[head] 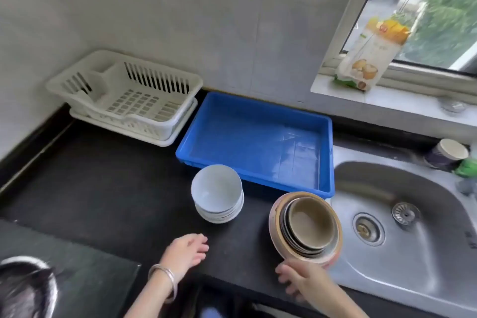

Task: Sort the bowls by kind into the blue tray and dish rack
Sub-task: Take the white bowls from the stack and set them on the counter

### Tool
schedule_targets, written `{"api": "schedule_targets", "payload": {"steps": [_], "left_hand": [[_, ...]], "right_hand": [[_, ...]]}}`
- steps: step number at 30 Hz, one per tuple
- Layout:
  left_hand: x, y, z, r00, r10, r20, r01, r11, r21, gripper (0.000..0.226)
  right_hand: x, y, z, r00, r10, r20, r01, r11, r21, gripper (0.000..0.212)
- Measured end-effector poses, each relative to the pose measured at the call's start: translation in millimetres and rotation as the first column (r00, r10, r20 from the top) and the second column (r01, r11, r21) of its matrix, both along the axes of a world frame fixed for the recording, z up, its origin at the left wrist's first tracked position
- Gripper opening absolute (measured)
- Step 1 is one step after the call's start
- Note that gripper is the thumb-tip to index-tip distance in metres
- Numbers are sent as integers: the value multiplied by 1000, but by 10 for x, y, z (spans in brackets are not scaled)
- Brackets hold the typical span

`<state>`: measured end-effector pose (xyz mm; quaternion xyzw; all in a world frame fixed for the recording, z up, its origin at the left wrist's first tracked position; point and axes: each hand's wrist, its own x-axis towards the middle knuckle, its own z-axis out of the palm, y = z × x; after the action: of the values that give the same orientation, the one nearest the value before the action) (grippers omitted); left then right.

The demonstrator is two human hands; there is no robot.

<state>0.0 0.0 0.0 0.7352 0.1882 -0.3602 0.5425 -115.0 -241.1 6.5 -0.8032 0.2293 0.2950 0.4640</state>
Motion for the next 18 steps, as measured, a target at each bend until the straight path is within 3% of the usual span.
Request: {"api": "schedule_targets", "payload": {"steps": [3, 6, 11, 15, 18], "left_hand": [[242, 35, 46, 952, 148, 267, -150, 989, -12, 19], [440, -26, 137, 906, 174, 385, -189, 982, 1, 28], [605, -122, 113, 911, 125, 393, -165, 984, 71, 33], [617, -138, 42, 917, 174, 358, -204, 978, 47, 32], [615, -121, 2, 918, 201, 341, -222, 975, 24, 33]], "right_hand": [[469, 42, 141, 977, -10, 212, 25, 998, -65, 18], [1006, 184, 297, 939, 3, 345, 48, 989, -139, 10], [1568, 419, 322, 933, 55, 355, 80, 932, -354, 33], [1680, 567, 283, 923, 54, 380, 114, 907, -406, 20], [1727, 610, 286, 926, 142, 349, 60, 859, -508, 12]]}}
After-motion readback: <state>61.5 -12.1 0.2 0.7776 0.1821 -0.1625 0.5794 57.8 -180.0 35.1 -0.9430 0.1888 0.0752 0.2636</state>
